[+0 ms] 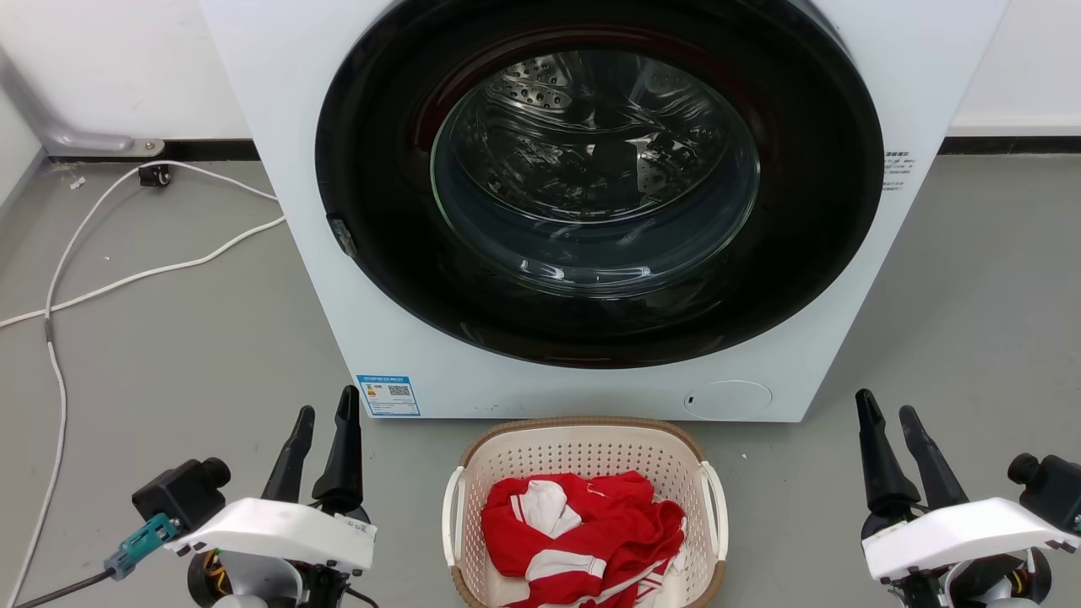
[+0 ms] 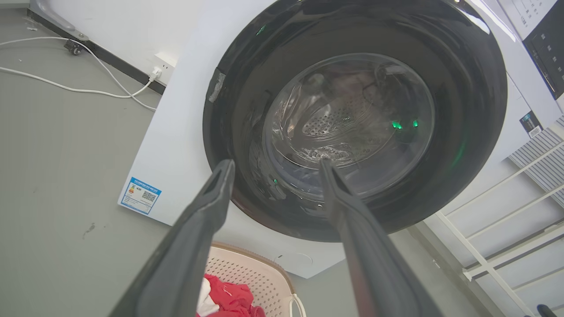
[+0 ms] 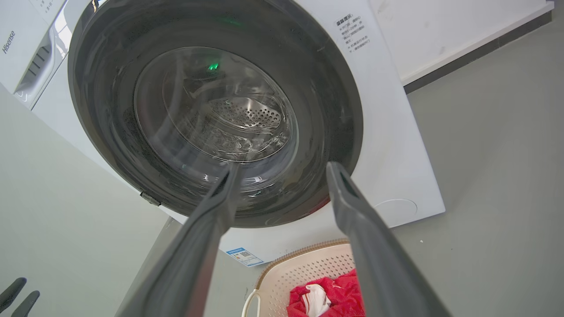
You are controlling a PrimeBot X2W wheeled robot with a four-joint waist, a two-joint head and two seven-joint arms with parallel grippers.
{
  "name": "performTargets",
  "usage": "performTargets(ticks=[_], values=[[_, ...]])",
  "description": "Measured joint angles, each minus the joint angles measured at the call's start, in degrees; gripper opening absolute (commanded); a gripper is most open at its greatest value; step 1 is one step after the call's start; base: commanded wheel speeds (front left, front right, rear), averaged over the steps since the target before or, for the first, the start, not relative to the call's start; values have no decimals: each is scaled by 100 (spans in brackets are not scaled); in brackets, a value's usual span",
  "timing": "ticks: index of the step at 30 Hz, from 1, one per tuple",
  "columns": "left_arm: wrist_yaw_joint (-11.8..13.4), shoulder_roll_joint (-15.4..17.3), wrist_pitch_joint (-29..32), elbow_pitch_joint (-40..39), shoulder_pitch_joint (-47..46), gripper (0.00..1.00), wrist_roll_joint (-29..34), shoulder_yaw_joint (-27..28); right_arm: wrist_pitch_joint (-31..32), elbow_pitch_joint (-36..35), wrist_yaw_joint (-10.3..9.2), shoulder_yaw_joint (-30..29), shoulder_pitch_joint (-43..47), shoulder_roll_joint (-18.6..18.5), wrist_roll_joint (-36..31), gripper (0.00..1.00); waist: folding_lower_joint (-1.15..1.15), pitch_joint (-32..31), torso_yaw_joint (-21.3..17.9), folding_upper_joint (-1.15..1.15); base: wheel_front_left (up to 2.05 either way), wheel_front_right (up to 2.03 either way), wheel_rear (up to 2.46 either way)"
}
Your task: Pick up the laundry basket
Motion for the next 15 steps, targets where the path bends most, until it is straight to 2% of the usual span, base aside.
performTargets(ticks=[15], values=[[110,136,-245,44,-10,100,1094,-203,-43,-143,0,92,56,1,-1226,100,0,-14,-13,0,0,0,0]])
